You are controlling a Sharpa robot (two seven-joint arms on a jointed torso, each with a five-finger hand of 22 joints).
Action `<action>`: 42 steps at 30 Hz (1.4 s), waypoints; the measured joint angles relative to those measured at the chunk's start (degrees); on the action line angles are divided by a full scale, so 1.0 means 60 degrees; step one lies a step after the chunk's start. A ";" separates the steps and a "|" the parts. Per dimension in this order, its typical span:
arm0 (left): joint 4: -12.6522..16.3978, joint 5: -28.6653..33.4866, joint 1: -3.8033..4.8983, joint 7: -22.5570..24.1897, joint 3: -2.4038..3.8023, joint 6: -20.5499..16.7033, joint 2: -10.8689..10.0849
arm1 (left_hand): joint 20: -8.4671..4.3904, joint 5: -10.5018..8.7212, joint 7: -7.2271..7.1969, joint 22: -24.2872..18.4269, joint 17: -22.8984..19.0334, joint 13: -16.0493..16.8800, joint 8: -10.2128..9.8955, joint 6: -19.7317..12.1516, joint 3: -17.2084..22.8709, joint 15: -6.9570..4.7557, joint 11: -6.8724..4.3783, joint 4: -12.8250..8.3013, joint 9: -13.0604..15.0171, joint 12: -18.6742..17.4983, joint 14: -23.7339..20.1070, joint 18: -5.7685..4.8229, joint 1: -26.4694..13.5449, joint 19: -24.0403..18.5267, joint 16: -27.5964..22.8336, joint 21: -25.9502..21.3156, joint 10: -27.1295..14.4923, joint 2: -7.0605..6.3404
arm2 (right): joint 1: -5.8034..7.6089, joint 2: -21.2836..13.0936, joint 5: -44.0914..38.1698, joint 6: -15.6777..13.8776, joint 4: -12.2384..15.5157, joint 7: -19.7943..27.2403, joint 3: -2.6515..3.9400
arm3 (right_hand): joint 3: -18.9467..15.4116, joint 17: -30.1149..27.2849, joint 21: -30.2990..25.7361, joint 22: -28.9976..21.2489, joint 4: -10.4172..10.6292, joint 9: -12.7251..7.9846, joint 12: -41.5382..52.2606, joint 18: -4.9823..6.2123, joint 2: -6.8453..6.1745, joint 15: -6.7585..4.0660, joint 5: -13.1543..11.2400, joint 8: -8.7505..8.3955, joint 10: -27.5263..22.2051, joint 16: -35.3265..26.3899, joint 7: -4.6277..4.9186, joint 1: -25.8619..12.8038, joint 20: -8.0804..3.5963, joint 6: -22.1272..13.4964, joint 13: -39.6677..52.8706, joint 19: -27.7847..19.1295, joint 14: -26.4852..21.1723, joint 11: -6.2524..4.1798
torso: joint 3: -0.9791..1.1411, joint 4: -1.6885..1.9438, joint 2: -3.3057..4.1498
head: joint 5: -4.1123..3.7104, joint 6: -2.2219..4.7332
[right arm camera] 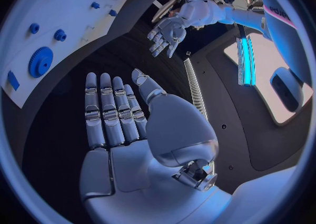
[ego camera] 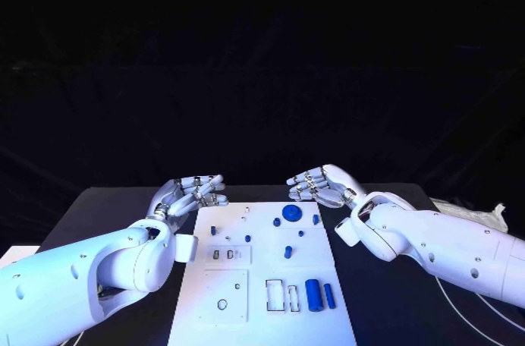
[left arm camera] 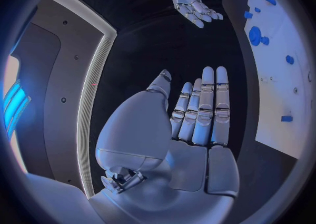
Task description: Assemble the parts on the task board
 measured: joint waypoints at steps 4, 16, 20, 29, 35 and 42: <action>0.0468 0.0077 0.0052 -0.0143 0.0013 0.0115 -0.0258 | -0.0016 0.0000 -0.0017 0.0022 0.0110 -0.0001 0.0000 0.0085 -0.0016 -0.0016 -0.0033 -0.0063 0.0000 0.0000 0.0083 0.0000 0.0000 0.0085 0.0000 0.0059 0.0066 0.0000 | 0.0184 0.0107 -0.1443 0.0120 -0.0158 -0.0367 0.0058 | 0.0202 0.0014 0.0371 0.0111 -0.0011 0.0014 -0.0027 0.0137 -0.0227 -0.0232 0.0000 0.0000 0.0506 0.0061 -0.0115 -0.0041 -0.0268 0.0386 0.0013 0.0737 0.0709 -0.0166 | -0.0048 0.0073 0.0265 | -0.0103 0.0070; 0.1334 0.0405 0.0253 -0.0413 0.0048 0.0399 -0.0575 | -0.0081 0.0000 -0.0051 0.0091 0.0253 -0.0002 -0.0037 0.0120 -0.0069 -0.0049 -0.0066 -0.0116 0.0001 -0.0053 0.0116 -0.0004 0.0000 0.0226 0.0000 0.0194 0.0100 0.0000 | 0.0541 0.0395 -0.5571 0.0331 -0.0150 -0.1931 0.0169 | 0.0857 0.1272 0.3617 0.1752 0.0043 0.0013 -0.0124 0.0137 -0.0942 -0.1275 -0.0057 -0.0150 0.1316 0.2237 -0.0598 -0.0337 -0.1426 0.1029 0.0013 0.3529 0.3619 -0.0750 | -0.0172 0.0267 0.0942 | -0.0363 0.0114; 0.1436 0.0461 0.0273 -0.0472 0.0054 0.0521 -0.0585 | -0.0086 0.0000 -0.0051 0.0143 0.0346 -0.0002 -0.0097 0.0119 -0.0097 -0.0067 -0.0066 -0.0200 -0.0010 -0.0130 0.0200 -0.0006 0.0020 0.0360 0.0039 0.0330 0.0100 0.0021 | 0.0591 0.0532 -0.6607 0.0471 -0.0134 -0.2437 0.0194 | 0.1138 0.1992 0.4606 0.2416 0.0108 0.0012 -0.0124 0.0137 -0.1097 -0.1326 -0.0057 -0.0150 0.1262 0.3313 -0.0633 -0.0492 -0.1476 0.0994 0.0012 0.3578 0.3645 -0.0792 | -0.0210 0.0324 0.1116 | -0.0402 0.0141; 0.1584 0.0509 0.0297 -0.0555 0.0064 0.0733 -0.0661 | -0.0119 0.0000 -0.0051 0.0157 0.0396 -0.0003 -0.0097 0.0119 -0.0106 -0.0067 -0.0066 -0.0209 -0.0010 -0.0130 0.0204 -0.0006 0.0037 0.0393 0.0047 0.0330 0.0099 0.0038 | 0.0640 0.0593 -0.8178 0.0746 0.0064 -0.3301 0.0345 | 0.1581 0.3454 0.9379 0.8340 0.0399 0.0036 -0.0124 -0.0530 -0.1348 -0.1399 -0.0152 -0.0150 0.1434 0.6009 -0.0722 -0.0878 -0.1486 0.1123 0.0011 0.4381 0.3635 -0.0866 | -0.0259 0.0435 0.1320 | -0.0478 0.0089; 0.1634 0.0516 0.0321 -0.0585 0.0068 0.0807 -0.0703 | -0.0118 0.0000 -0.0051 0.0165 0.0416 -0.0009 -0.0146 0.0119 -0.0106 -0.0067 -0.0066 -0.0209 -0.0009 -0.0168 0.0204 -0.0006 0.0037 0.0393 0.0047 0.0368 0.0099 0.0038 | 0.0645 0.0595 -0.8858 0.0964 0.0191 -0.3729 0.0392 | 0.1609 0.4100 0.9918 0.8938 0.0577 0.0035 -0.0124 -0.0536 -0.1497 -0.1398 -0.0301 -0.0150 0.1122 0.6803 -0.0721 -0.0983 -0.1432 0.1121 0.0010 0.4325 0.3634 -0.0862 | -0.0275 0.0459 0.1393 | -0.0497 0.0083; 0.1637 0.0521 0.0335 -0.0625 0.0069 0.0844 -0.0735 | -0.0118 0.0000 -0.0051 0.0165 0.0417 -0.0011 -0.0146 0.0119 -0.0133 -0.0067 -0.0066 -0.0236 -0.0018 -0.0169 0.0204 -0.0007 0.0037 0.0392 0.0047 0.0367 0.0099 0.0038 | 0.0645 0.0565 -0.9397 0.1244 0.0290 -0.4065 0.0433 | 0.1594 0.4621 1.0210 0.9291 0.0702 0.0034 -0.0124 -0.0535 -0.1555 -0.1398 -0.0335 -0.0149 0.1026 0.7364 -0.0752 -0.0925 -0.1434 0.1151 0.0012 0.4324 0.3634 -0.0829 | -0.0284 0.0482 0.1458 | -0.0505 0.0139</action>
